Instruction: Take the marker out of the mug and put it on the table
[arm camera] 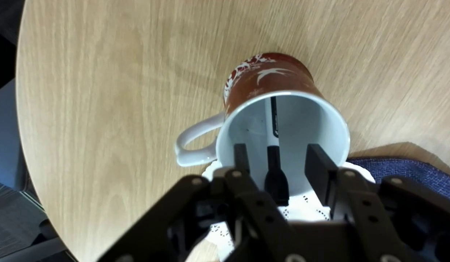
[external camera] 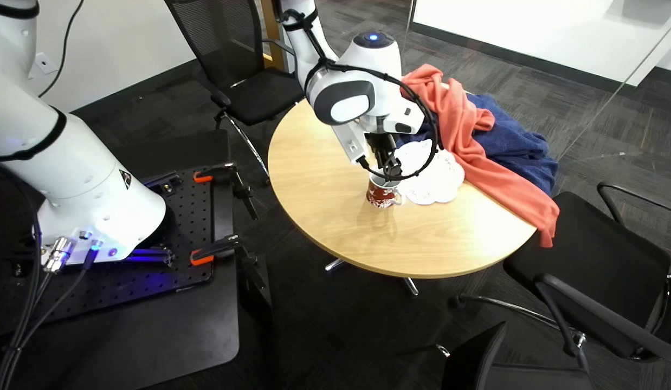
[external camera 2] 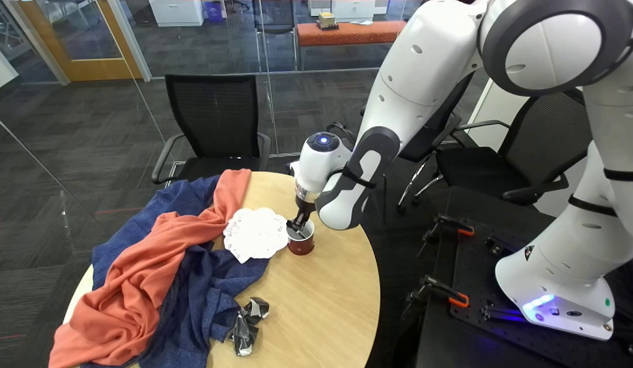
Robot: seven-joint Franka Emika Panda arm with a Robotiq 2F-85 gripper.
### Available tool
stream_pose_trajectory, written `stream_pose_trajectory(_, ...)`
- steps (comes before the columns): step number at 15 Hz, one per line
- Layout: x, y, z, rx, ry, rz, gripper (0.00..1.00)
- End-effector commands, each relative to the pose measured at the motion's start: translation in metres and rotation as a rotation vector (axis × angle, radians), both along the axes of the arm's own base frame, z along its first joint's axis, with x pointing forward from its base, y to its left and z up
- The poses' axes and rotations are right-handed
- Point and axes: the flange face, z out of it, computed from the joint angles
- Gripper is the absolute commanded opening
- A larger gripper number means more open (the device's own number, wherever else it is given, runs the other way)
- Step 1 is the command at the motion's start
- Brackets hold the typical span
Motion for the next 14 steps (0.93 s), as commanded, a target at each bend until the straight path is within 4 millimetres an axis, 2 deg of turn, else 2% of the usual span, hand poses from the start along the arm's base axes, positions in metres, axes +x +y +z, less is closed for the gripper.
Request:
stream_pose_trajectory(1,0.01,0.003,-0.004,-0.008,-0.007,-0.016,0.35)
stream_pose_trajectory(2,0.011,0.003,-0.006,-0.008,-0.005,-0.015,0.38)
stream_pose_trajectory(3,0.012,0.003,-0.008,-0.008,-0.001,-0.015,0.35)
stream_pose_trajectory(6,0.014,0.004,-0.013,-0.01,0.003,-0.012,0.37)
stream_pose_trajectory(14,0.023,0.004,-0.033,-0.016,0.006,-0.009,0.32)
